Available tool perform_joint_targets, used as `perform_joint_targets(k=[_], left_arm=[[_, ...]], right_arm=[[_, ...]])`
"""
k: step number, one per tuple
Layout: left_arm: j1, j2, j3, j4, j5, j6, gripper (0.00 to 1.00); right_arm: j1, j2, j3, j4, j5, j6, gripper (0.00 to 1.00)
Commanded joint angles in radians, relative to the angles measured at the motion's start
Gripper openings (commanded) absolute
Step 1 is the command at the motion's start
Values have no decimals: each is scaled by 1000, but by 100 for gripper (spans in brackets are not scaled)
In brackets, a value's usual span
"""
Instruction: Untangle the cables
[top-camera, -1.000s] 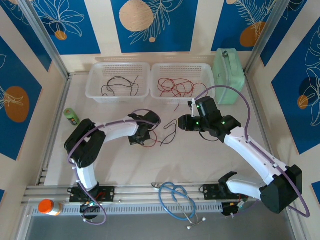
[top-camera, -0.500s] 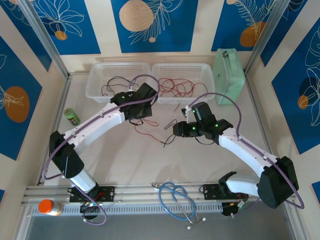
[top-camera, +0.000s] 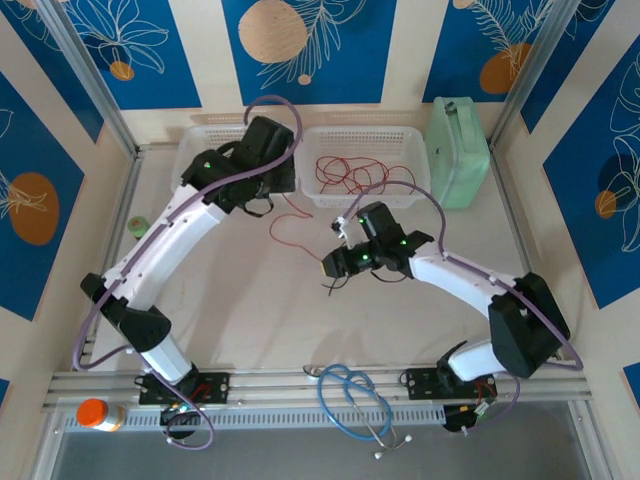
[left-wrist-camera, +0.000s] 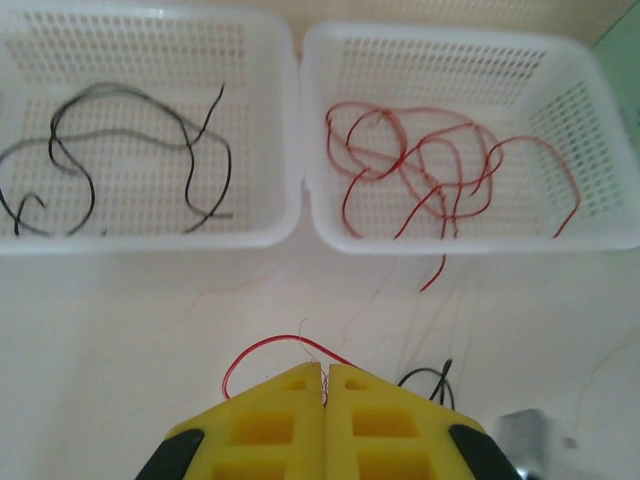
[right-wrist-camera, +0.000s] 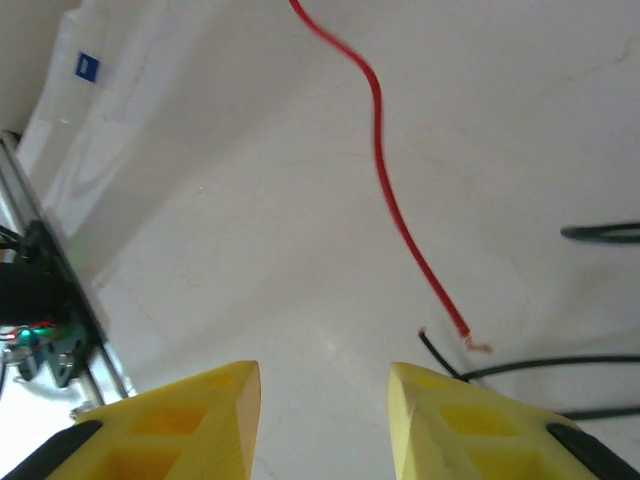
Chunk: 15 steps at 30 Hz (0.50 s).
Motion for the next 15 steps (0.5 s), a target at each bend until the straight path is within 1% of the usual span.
perform_joint_targets(k=[1,6,10,15], left_arm=[[7,38,107,-81,1,77,0],[9,63,182,-107,18,102,0],[13,77,237,-128,14,122,0],[16,89,299,-144,13,135,0]], right_arm=[[30,61,67,-54,80,-103,38],[62,127,139,-70,238,-163,39],[105,87,164,-108,353,-214,42],[108,20,173,-158,409,-239,47]])
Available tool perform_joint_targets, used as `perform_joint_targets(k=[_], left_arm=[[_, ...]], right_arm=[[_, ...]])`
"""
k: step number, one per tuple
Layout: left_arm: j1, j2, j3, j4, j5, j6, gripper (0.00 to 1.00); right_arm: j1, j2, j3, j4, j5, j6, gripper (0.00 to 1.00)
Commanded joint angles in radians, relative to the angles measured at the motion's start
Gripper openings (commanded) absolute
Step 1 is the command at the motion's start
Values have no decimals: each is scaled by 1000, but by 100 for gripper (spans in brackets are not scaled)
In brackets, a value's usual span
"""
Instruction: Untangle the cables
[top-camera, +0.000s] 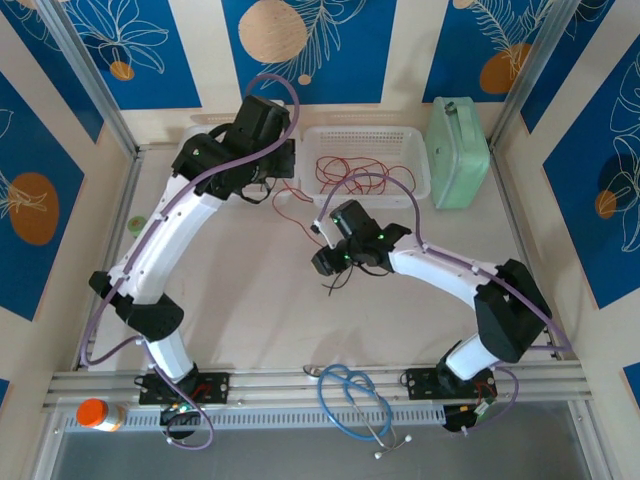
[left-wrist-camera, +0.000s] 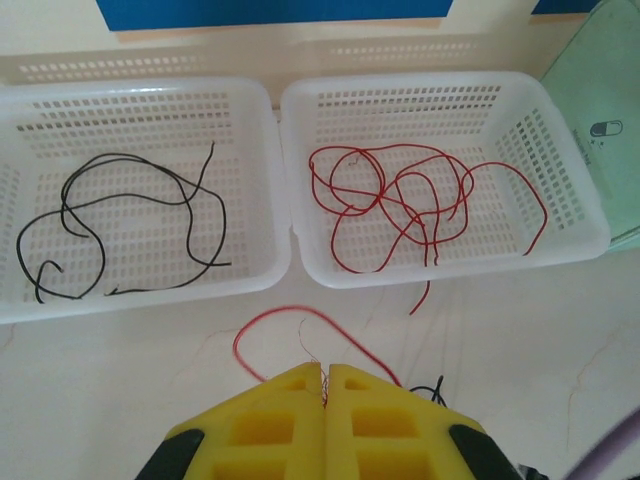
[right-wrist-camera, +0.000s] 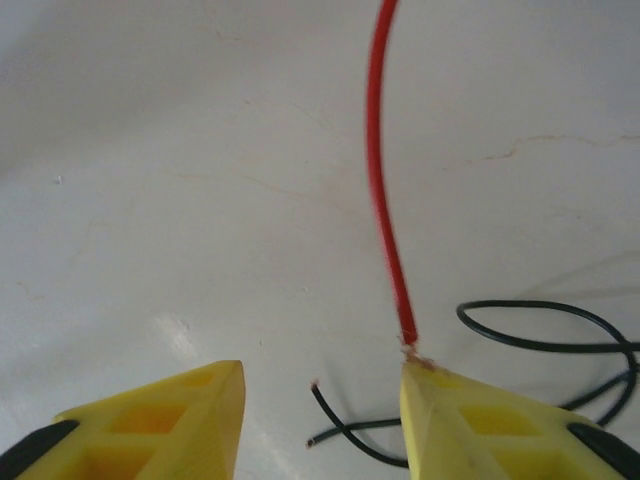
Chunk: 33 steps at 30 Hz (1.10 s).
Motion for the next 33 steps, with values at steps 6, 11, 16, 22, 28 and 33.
perform_joint_targets(k=[6,11,16,22,28,33], left_arm=[[12,6,73,-34,16,35,0],[12,6,79,-28,40,33,0],[13,4,80,-15,62,25,0],[13,4,81,8,84,15,0],[15,4,90,20,97,10,0],[15,-1,99,21,93,10,0]], right_arm=[[-23,-110,56,-94,44,-34,53],[-72,-82,75,-91,-58,-42,53],[-100,-21,106,-74,-165,-33,52],[-100,54,120,-52,-268,29,52],[-97,107,105,-9,-295,83,52],[-94,128,99,17,-336,107,49]])
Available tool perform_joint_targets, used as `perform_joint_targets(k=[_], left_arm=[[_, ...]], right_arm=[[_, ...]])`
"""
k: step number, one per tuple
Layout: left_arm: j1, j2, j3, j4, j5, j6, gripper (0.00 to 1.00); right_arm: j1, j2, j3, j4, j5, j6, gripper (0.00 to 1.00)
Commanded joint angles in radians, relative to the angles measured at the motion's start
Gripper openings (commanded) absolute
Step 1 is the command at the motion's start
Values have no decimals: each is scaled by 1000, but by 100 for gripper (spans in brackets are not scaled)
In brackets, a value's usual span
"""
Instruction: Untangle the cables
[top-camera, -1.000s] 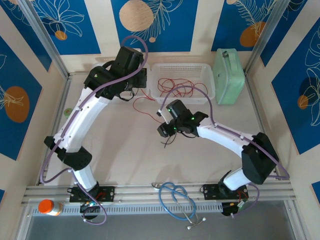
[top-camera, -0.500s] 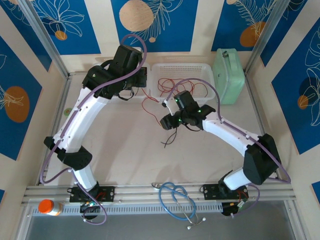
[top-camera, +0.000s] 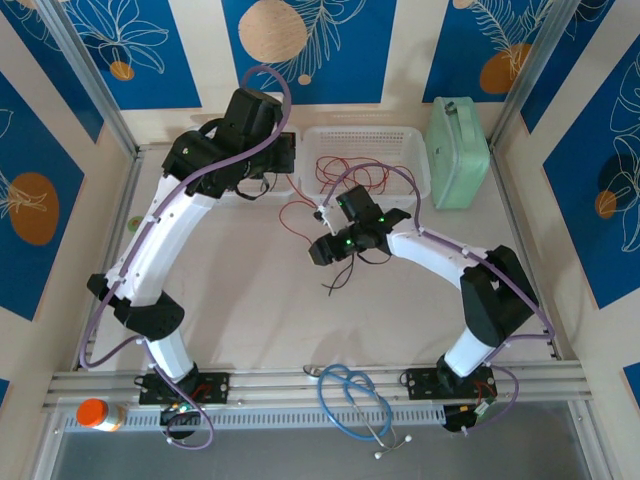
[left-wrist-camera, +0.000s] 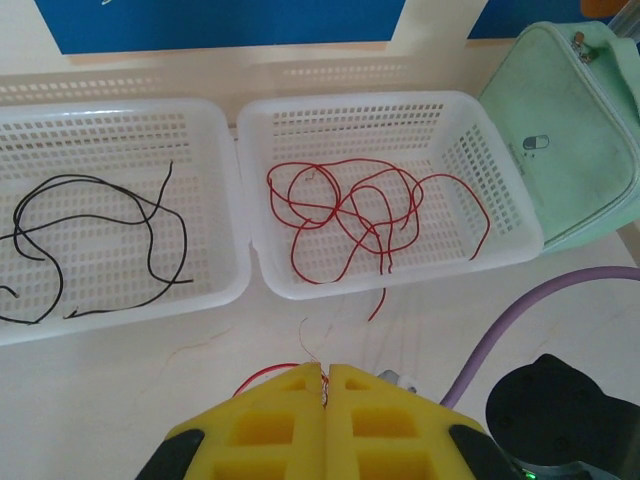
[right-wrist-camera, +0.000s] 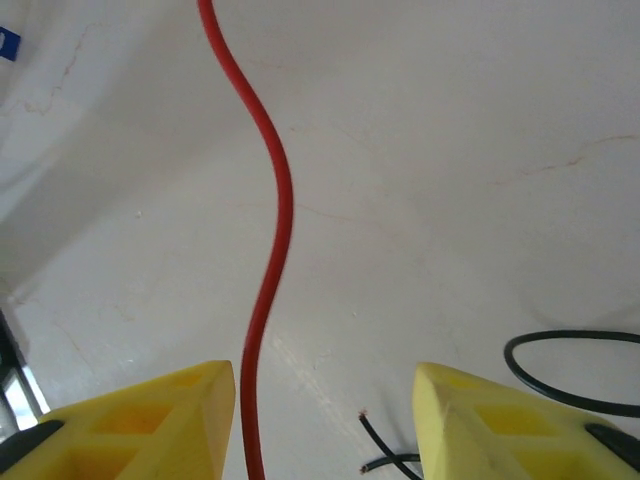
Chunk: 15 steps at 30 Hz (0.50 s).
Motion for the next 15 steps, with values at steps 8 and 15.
perform_joint_targets(k=[8,15], left_arm=[[13,-23,36,24,-6,1,0],[37,-29,76,-3,-63,27,0]], right_arm=[[5,-8,-12,32,-51,53,20],[-18,-80,-55,14,0,89,0]])
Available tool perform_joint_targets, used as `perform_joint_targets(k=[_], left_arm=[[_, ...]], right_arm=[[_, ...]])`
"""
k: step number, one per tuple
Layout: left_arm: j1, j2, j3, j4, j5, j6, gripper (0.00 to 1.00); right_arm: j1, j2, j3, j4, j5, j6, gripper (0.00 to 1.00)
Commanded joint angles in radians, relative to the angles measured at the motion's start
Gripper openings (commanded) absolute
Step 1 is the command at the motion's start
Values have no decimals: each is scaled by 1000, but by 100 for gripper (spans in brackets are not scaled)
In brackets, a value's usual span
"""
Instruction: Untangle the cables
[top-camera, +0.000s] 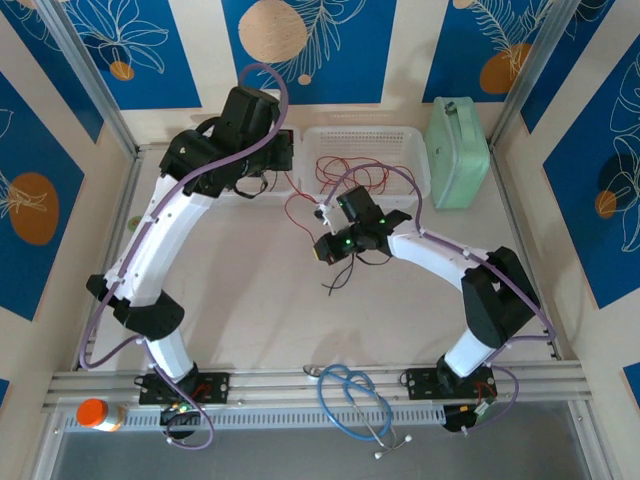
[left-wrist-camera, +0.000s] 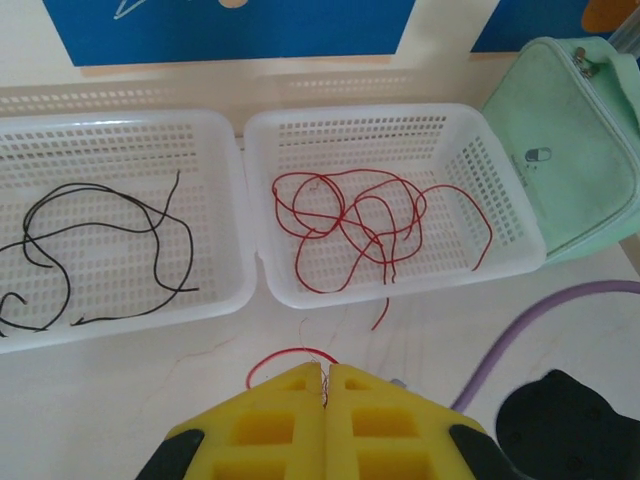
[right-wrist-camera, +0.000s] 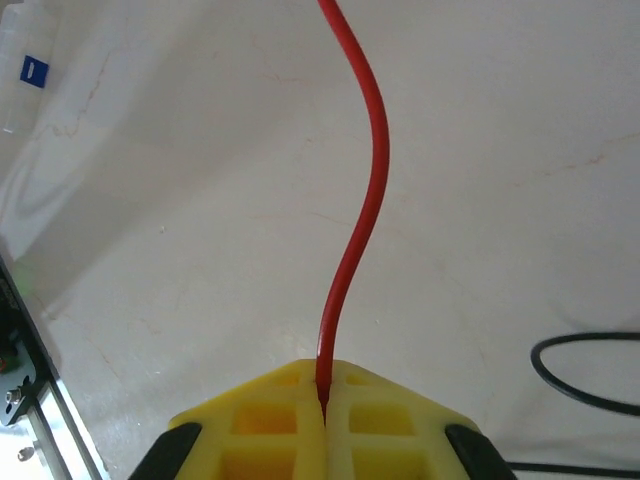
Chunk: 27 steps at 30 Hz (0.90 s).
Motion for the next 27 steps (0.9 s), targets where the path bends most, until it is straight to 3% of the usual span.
perform_joint_targets(k=[1,6,14,20,27], left_arm=[[35,-25,86,-19,-66,32,0],[95,-30,184,-47,-139,75,0],[170,-56,183,-2,-134,99,0],[193,-47,182,15,-114,109,0],[204,-36,183,20,-90,115,0]], right_arm=[[-24,-72,-46,-17,22,31,0],[-103,-149,-148,-16,36,63,0],[-288,-255,-258,-62,62,99,0],[-466,-291,-262,-135,138,166,0],[-567,-313,-211,-161,140,225,0]])
